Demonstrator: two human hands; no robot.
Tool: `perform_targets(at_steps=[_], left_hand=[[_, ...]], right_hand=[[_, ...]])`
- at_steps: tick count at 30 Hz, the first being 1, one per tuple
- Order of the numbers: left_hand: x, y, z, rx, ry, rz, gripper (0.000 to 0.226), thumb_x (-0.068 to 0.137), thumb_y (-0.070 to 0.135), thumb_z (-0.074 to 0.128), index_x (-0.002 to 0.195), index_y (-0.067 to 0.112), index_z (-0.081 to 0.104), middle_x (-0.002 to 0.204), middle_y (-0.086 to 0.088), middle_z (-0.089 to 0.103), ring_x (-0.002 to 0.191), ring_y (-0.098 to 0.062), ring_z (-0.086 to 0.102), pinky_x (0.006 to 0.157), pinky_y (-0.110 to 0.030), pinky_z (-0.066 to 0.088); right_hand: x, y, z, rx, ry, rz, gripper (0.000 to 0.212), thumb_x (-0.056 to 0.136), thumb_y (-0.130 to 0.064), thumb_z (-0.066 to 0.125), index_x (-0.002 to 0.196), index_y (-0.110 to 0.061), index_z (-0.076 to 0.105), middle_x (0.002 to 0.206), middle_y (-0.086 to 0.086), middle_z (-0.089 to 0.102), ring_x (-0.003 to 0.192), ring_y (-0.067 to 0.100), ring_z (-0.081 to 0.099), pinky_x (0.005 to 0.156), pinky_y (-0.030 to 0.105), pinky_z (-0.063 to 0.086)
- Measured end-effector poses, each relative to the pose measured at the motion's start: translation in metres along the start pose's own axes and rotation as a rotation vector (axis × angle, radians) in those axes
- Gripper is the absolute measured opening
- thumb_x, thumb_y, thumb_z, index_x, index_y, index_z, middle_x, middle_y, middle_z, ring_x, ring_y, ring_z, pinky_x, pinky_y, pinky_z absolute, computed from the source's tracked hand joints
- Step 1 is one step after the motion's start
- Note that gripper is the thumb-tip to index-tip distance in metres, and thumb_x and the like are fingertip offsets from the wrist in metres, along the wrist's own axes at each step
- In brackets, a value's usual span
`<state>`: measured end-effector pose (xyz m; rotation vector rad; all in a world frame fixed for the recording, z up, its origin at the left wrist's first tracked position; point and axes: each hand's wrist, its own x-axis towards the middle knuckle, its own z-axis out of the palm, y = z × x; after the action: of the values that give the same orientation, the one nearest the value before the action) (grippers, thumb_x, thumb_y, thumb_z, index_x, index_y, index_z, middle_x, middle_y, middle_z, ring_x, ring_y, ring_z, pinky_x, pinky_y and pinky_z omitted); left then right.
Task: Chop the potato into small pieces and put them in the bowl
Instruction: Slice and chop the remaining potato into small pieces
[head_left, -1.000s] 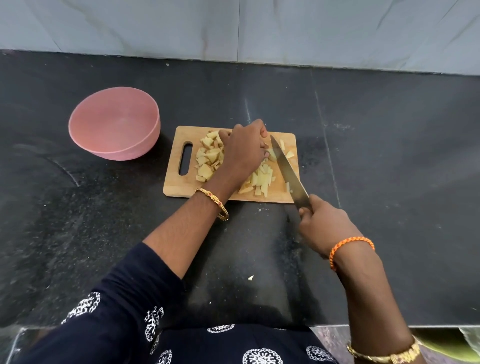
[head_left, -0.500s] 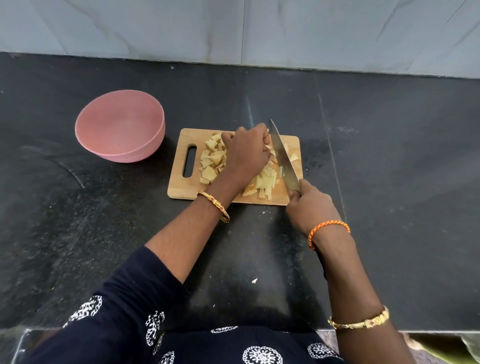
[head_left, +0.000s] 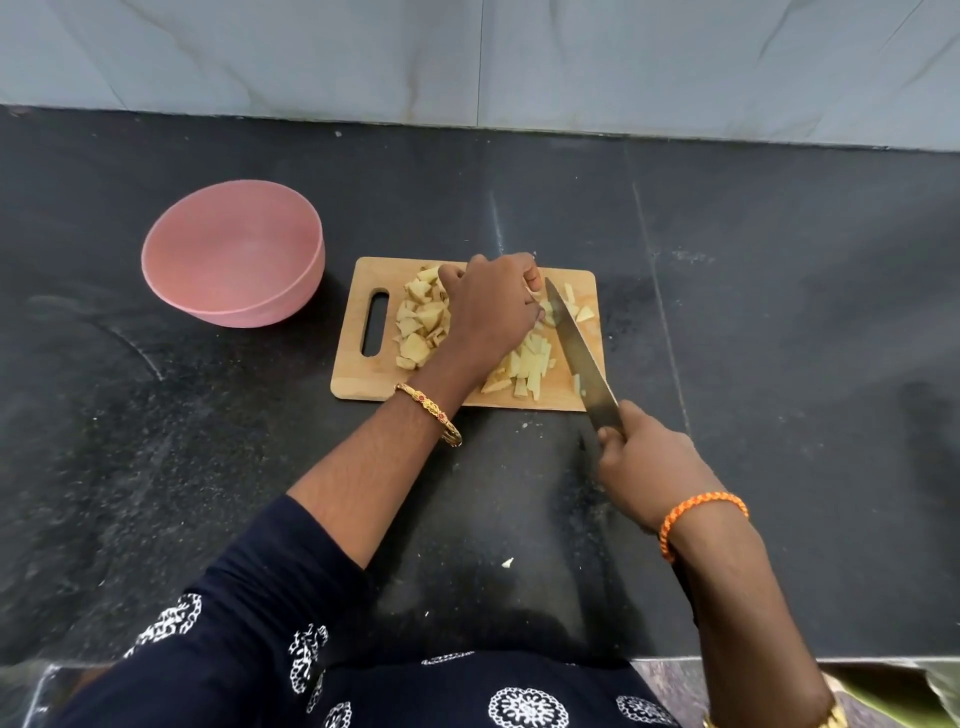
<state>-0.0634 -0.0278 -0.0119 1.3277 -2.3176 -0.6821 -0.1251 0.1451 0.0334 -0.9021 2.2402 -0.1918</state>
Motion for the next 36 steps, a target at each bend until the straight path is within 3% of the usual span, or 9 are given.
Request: perform_targets(at_steps=[3,11,18,22,26,30,36], left_hand=[[0.001,-0.002,-0.001,-0.008,0.0,0.001,0.018,0.081,0.024,0.07,0.097,0.024,0.061,0.084,0.006,0.07,0.103,-0.017,0.052,0.077,-0.033,0.018],[0.003,-0.003,-0.001,-0.005,-0.006,0.004,0.02,0.081,0.024,0.07,0.098,0.024,0.059,0.086,0.005,0.07,0.102,-0.018,0.054,0.08,-0.035,0.021],[0.007,-0.005,0.002,-0.041,-0.028,-0.014,0.022,0.077,0.023,0.072,0.093,0.026,0.058,0.085,0.008,0.07,0.097,-0.016,0.059,0.079,-0.034,0.022],[0.007,-0.003,0.001,-0.05,-0.029,-0.017,0.021,0.077,0.023,0.073,0.092,0.026,0.059,0.085,0.007,0.07,0.096,-0.016,0.06,0.08,-0.034,0.022],[0.007,-0.003,0.0,-0.055,-0.037,-0.031,0.02,0.077,0.022,0.072,0.09,0.025,0.058,0.086,0.008,0.069,0.098,-0.016,0.059,0.083,-0.035,0.022],[0.006,-0.001,-0.002,-0.02,-0.026,-0.045,0.017,0.08,0.022,0.07,0.09,0.025,0.057,0.085,0.008,0.068,0.099,-0.016,0.057,0.08,-0.035,0.021],[0.004,0.001,-0.004,-0.013,-0.042,-0.051,0.018,0.08,0.022,0.07,0.087,0.026,0.054,0.086,0.006,0.068,0.1,-0.016,0.056,0.077,-0.033,0.018]], right_hand=[[-0.001,0.0,-0.005,0.043,0.062,-0.018,0.012,0.099,-0.025,0.035,0.092,-0.018,0.042,0.079,0.01,0.051,0.066,0.025,0.051,0.064,0.036,0.047],[0.022,-0.017,-0.004,0.045,0.059,-0.031,0.011,0.099,-0.024,0.037,0.101,-0.017,0.045,0.095,0.014,0.055,0.08,0.031,0.057,0.074,0.04,0.053],[0.027,-0.017,-0.007,0.027,0.004,-0.035,0.017,0.1,-0.02,0.037,0.114,-0.015,0.044,0.078,0.005,0.046,0.063,0.018,0.049,0.061,0.032,0.047],[0.026,-0.015,-0.003,0.027,-0.039,-0.019,0.021,0.1,-0.021,0.036,0.119,-0.015,0.043,0.092,0.012,0.053,0.07,0.023,0.053,0.062,0.034,0.049],[0.017,0.0,-0.006,0.016,-0.062,-0.031,0.017,0.1,-0.025,0.035,0.111,-0.018,0.045,0.09,0.012,0.054,0.068,0.022,0.053,0.061,0.033,0.047],[0.009,0.004,-0.009,0.061,0.062,-0.057,0.014,0.099,-0.025,0.035,0.095,-0.016,0.045,0.082,0.013,0.054,0.064,0.027,0.051,0.065,0.035,0.048],[0.025,-0.011,-0.002,0.078,0.072,-0.058,0.014,0.099,-0.024,0.036,0.102,-0.017,0.047,0.095,0.015,0.057,0.076,0.03,0.056,0.067,0.034,0.047]])
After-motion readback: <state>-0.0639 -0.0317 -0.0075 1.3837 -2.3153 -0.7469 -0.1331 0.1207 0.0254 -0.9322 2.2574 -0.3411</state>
